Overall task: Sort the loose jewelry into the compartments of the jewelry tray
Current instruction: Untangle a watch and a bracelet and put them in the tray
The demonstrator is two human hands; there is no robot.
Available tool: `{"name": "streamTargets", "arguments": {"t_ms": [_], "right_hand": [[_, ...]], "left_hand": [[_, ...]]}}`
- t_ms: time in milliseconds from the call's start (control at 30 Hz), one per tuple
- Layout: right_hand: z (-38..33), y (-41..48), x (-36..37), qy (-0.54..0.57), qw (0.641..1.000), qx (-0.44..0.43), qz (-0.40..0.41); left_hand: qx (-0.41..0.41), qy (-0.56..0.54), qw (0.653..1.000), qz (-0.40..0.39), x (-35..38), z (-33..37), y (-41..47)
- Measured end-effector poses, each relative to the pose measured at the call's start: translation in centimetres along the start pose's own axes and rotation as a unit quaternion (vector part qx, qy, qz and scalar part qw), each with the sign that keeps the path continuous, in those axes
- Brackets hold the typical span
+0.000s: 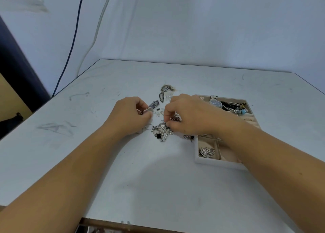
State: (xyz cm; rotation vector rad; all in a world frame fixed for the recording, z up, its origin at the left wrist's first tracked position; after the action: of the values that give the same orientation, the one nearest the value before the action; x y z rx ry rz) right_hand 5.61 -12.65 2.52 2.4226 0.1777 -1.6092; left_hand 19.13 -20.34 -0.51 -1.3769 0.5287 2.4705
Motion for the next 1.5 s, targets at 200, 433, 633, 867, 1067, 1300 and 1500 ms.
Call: {"name": "streamTargets", "arguments": {"t_ms": [200,433,633,867,1067,1300,1500], "right_hand": [[0.1,0.6,1.1,-0.002,0.999,0.022,-0.042],[0.0,1.4,1.7,0.005,0.997,0.046,-0.059],[0.7,1.3,1.0,0.111,0.99,0.08,-0.033],[1.3,1.0,-1.0,0.193,0.978,0.073,0.024],[1.1,0.3,-0.7,0.141,0.986,0.085,0.013],[1.6,0.2,-1.4,0.148,0.985,0.077,0.037],[1.7,0.0,-1.5,0.149,0.985,0.075,0.051]], "left_hand": [[-0.01,-0.008,1.0,-0.001,0.3,-0.8,0.6],[-0.138,-0.233,0.962,-0.033,-0.2,-2.7,0.5],[-0.171,-0.416,0.884,-0.13,0.8,-2.1,0.0],[-0.151,-0.474,0.858,-0.127,0.3,-0.7,-0.6],[-0.132,-0.481,0.855,-0.14,0.4,0.0,-1.0],[-0.174,-0.507,0.835,-0.125,0.7,-0.5,-0.9],[-0.167,-0.476,0.855,-0.124,1.3,-1.0,-0.6]]}}
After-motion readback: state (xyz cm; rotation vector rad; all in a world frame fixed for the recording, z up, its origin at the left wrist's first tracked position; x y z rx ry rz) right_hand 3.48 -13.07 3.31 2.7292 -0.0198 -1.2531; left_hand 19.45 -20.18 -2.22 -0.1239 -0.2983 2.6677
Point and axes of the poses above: each hand's wrist, its own y-axis towards the middle knuckle, its own x-axis out of the palm, z = x × y, the point moved 6 cm from there along y, towards the middle knuckle, and after that the axes turned 13 degrees about y, right-handed, at the moved point
